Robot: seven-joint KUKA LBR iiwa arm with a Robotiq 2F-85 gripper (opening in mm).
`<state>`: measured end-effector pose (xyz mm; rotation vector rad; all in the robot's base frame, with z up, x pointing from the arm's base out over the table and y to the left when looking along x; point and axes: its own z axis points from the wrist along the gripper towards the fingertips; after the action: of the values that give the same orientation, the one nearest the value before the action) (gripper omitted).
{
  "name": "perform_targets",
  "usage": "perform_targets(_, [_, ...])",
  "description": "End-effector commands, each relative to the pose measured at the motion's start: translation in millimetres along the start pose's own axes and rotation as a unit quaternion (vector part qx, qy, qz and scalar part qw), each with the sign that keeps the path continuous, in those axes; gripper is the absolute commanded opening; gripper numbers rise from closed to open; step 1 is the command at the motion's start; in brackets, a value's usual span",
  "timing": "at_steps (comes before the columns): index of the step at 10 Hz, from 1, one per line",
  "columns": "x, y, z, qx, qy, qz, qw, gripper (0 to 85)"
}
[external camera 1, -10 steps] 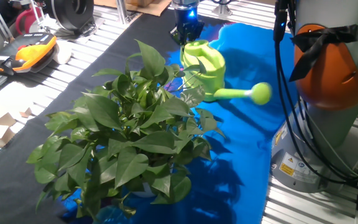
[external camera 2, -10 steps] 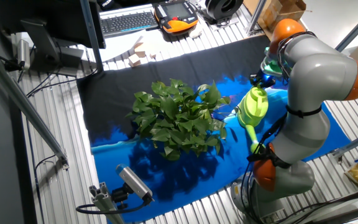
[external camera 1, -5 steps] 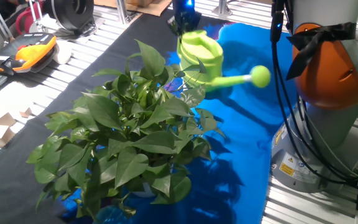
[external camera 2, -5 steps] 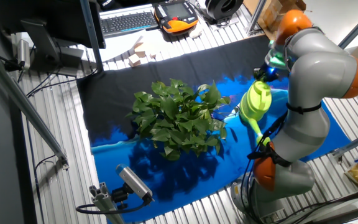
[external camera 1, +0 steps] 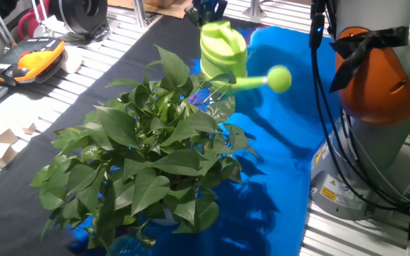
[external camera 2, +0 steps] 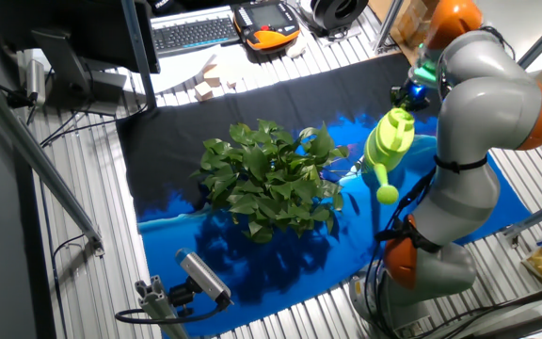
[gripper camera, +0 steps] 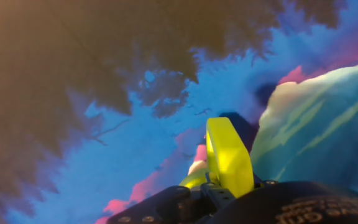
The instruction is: Water the plant
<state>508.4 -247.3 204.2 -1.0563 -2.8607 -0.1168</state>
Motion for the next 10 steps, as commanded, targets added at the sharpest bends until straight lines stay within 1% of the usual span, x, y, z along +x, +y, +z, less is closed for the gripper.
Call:
perform_targets(1, [0.8,0.8,-5.1,-0.01,0.004,0.017,0.9998,0.0])
perform_targets(2, [4.1,5.4,-14.8,-0.013,0.002,0.034,0.9993,0.0])
perform_targets(3, [6.1,7.9,-21.4,-0.013,0.001,0.043,0.999,0.0])
perform_targets(5, [6.9,8.9,-33.8,-0.017,0.004,0.054,0.9984,0.0])
perform_targets(7, [15.6,13.3,-45.9,-0.007,-0.006,0.074,0.9972,0.0])
perform_targets(8, [19.6,15.4,-51.0,-0.003,-0.009,0.081,0.9967,0.0])
perform_targets(9, [21.1,15.6,-54.2,-0.008,-0.006,0.087,0.9962,0.0])
perform_targets(10, [21.6,15.4,-56.6,-0.017,0.0,0.095,0.9953,0.0])
